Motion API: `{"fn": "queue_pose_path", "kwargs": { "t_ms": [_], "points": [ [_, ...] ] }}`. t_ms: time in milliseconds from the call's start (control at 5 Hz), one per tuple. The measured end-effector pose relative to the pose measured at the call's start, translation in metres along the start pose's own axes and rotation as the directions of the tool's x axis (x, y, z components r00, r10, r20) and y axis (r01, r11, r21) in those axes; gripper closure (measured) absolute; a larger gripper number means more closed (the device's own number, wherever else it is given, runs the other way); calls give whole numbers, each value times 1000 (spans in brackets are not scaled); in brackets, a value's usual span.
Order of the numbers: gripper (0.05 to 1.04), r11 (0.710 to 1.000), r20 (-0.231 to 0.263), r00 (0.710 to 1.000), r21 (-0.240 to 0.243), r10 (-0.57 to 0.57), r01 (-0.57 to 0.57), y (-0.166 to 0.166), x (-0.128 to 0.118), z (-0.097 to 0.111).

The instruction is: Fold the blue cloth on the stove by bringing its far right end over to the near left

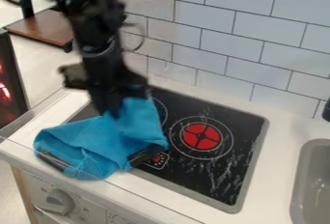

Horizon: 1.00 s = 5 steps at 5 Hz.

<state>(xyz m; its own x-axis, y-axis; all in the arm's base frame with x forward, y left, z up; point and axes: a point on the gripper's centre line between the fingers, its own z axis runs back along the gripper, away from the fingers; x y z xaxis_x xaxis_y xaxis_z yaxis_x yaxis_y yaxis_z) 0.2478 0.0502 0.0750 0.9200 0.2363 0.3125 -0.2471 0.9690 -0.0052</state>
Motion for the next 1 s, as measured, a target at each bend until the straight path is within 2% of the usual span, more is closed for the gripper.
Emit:
{"fn": "queue_pose_path", "kwargs": {
  "t_ms": [200,400,600,800,1000],
  "points": [
    [1032,1000,-40,999,-5,-5,4,11,-3,-19],
    [1007,1000,-71,997,-31,1,-3,8,-7,-33],
    [848,1000,-106,994,-10,21,-22,11,-12,-36],
    [588,999,-109,994,-12,32,-34,10,-10,-35],
    [291,998,-111,993,-36,42,-46,4,-7,-32]
  ]
}}
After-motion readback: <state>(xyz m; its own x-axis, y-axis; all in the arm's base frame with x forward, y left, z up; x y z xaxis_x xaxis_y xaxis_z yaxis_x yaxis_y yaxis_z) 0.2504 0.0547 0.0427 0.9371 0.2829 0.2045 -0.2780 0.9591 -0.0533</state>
